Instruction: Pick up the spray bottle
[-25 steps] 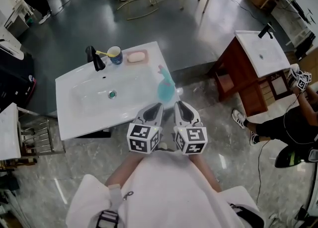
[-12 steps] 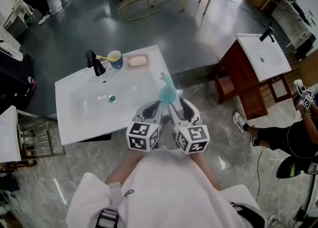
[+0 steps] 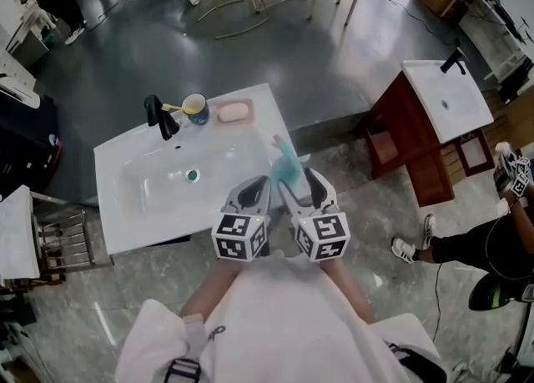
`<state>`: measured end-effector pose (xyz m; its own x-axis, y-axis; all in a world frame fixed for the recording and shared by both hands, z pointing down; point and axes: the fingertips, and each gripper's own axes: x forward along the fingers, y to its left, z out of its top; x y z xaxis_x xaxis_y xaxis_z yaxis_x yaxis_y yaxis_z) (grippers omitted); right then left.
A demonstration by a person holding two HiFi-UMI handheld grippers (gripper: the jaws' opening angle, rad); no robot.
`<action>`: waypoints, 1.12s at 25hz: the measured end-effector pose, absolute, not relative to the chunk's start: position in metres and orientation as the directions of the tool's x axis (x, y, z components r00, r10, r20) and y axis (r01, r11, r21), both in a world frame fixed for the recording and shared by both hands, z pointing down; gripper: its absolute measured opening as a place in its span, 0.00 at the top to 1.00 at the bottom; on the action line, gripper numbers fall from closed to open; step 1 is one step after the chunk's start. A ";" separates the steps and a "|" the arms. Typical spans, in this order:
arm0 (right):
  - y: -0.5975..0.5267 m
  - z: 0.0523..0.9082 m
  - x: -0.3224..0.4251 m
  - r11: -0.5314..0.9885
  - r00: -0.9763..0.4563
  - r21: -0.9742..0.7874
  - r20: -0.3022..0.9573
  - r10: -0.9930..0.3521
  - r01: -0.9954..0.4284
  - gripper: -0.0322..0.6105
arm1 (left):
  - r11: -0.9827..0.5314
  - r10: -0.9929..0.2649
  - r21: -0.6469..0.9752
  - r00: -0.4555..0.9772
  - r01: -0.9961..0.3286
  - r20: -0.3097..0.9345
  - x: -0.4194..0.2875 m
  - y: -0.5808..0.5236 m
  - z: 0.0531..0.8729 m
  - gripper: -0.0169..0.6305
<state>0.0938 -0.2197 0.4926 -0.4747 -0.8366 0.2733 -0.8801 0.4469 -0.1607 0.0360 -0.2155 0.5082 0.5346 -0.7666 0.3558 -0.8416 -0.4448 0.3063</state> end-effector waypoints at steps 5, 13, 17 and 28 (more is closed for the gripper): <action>-0.237 0.492 0.092 0.449 -0.470 -0.138 0.285 -0.835 -0.883 0.51 | -0.449 -0.777 0.299 0.534 -0.842 0.333 0.036 -0.230 0.499 0.93; -0.254 0.501 0.081 0.475 -0.486 -0.117 0.324 -0.812 -0.872 0.51 | -0.426 -0.791 0.293 0.509 -0.856 0.339 0.026 -0.243 0.499 0.93; -0.263 0.503 0.074 0.478 -0.485 -0.107 0.334 -0.808 -0.872 0.51 | -0.416 -0.796 0.290 0.499 -0.862 0.344 0.018 -0.249 0.499 0.93; -0.277 0.514 0.067 0.481 -0.482 -0.102 0.368 -0.795 -0.871 0.51 | -0.421 -0.789 0.289 0.504 -0.860 0.351 0.015 -0.255 0.504 0.93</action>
